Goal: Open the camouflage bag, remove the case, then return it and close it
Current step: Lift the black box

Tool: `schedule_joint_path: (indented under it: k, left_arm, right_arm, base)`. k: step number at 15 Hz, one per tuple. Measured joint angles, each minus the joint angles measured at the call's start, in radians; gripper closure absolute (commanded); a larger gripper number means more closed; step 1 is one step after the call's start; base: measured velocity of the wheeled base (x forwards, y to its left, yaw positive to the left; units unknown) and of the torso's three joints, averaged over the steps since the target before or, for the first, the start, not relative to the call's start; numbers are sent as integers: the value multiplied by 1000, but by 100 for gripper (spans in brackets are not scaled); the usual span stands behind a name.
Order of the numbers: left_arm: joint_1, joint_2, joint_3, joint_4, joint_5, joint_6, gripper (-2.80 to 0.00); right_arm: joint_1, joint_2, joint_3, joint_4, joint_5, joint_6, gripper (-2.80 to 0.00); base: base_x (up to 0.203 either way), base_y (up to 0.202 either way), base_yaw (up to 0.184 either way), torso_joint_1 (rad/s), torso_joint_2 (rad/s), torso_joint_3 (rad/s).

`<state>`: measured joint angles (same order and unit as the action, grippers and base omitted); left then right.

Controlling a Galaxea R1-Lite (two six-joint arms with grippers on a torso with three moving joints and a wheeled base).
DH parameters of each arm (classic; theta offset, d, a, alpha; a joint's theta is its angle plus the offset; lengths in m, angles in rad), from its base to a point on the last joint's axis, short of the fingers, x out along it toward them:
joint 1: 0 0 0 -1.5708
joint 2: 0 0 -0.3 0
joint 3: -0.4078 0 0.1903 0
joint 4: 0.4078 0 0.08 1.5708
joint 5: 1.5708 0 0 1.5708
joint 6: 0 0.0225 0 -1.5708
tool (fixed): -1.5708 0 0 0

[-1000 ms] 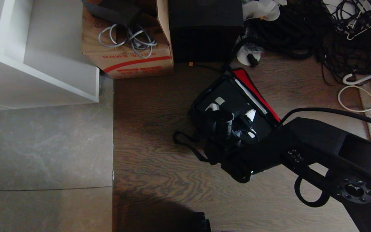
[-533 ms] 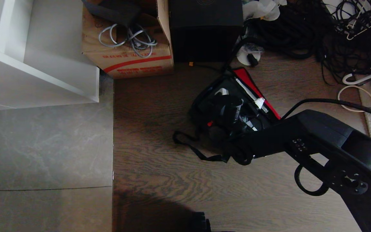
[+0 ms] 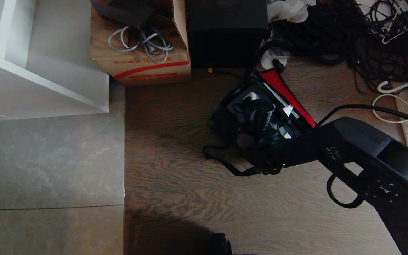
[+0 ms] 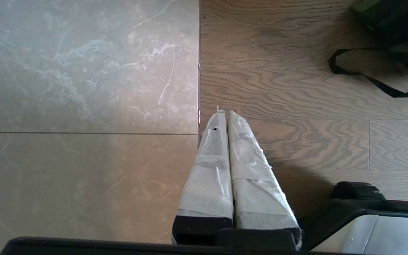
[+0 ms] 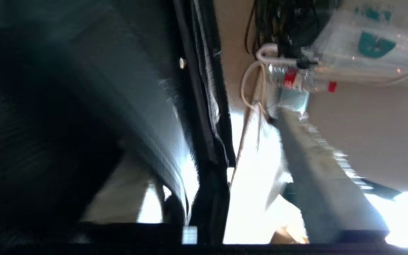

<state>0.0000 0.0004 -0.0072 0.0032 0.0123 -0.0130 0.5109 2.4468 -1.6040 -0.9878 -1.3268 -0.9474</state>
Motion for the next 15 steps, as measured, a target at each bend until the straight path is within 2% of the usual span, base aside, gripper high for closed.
schedule_joint_path:
  k: [9,13,15]
  left_arm:
    - [0,0,1,-1,0,0,0]
    - [0,0,1,-1,0,0,0]
    - [0,0,1,-2,0,0,0]
  right_arm:
    - [-32,24,-15,12,-2,-1,0]
    - [15,-18,7,23,-3,-2,0]
    - [53,-77,9,76,-1,-15,0]
  base:
    - [0,0,0,0,0,0]
    - [0,0,0,0,0,0]
    - [0,0,0,0,0,0]
